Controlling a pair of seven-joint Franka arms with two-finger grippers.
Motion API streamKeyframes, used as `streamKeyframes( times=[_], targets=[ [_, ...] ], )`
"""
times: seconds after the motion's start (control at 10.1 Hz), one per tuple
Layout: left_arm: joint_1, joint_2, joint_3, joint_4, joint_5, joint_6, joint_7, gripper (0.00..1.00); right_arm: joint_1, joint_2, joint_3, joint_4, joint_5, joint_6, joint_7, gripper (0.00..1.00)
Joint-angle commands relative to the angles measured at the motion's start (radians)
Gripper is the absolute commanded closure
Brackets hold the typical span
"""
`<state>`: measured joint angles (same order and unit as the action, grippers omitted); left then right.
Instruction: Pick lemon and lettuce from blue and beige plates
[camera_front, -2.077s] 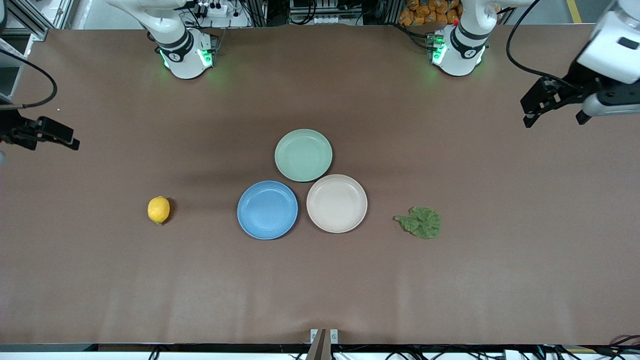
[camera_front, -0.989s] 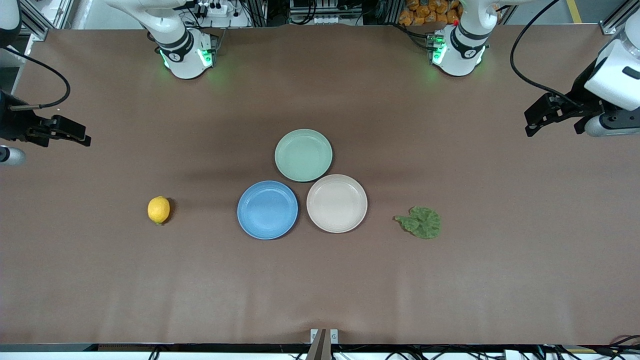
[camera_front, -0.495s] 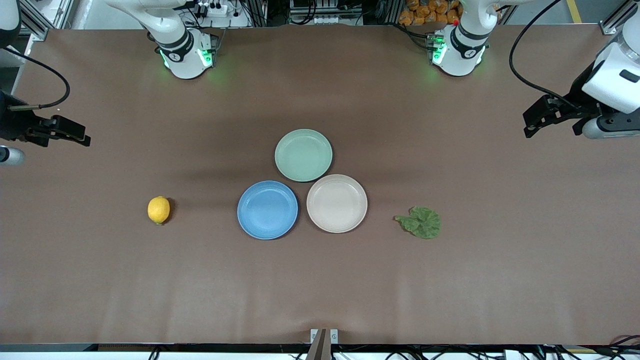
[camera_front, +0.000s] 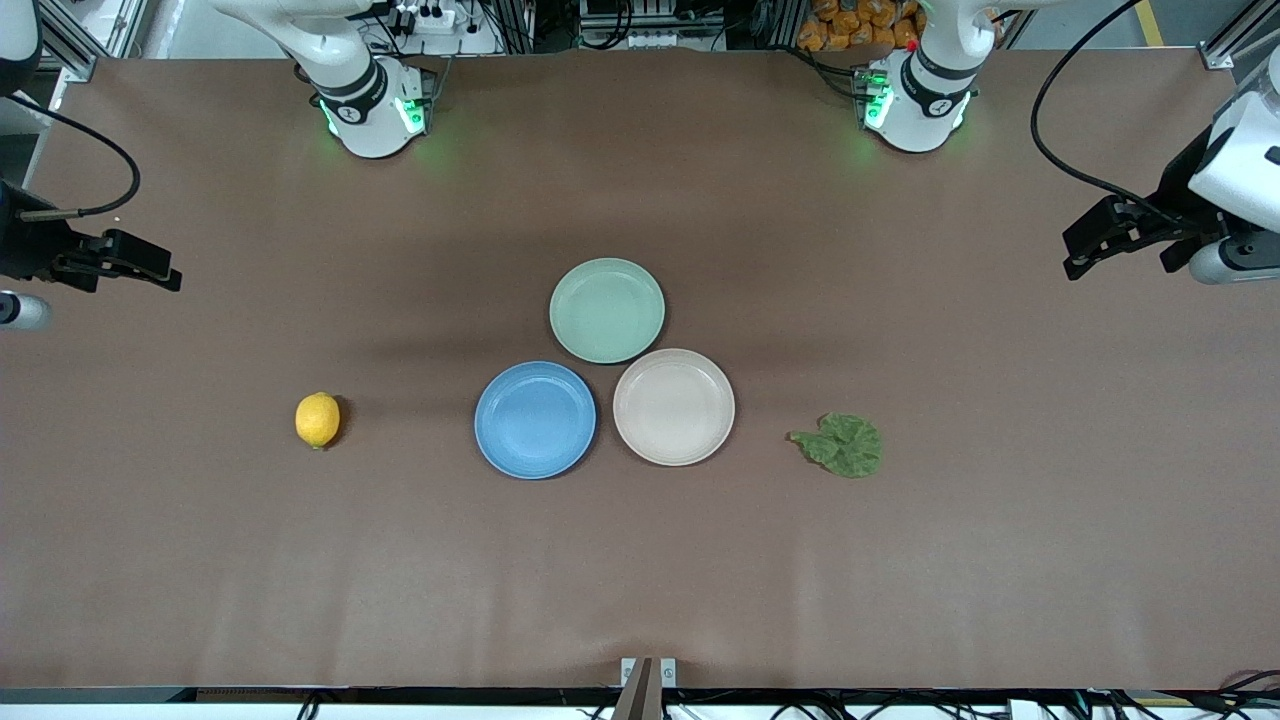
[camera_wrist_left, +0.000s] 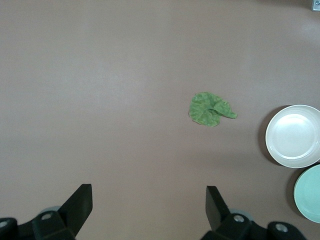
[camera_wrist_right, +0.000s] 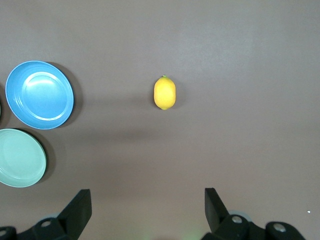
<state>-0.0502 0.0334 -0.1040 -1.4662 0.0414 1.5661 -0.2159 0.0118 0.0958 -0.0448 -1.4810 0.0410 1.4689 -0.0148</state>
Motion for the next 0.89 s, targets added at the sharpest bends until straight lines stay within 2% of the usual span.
streamKeyframes(
  times=[0.0,0.79],
  targets=[
    [0.010,0.002,-0.002,0.012,0.006,-0.008,0.013,0.00,0.007,-0.028,-0.006,-0.025,-0.010,-0.002,-0.013,0.00],
    [0.010,0.002,-0.005,0.009,0.006,-0.008,0.102,0.00,0.007,-0.036,-0.004,-0.041,-0.010,-0.001,-0.013,0.00]
  ],
)
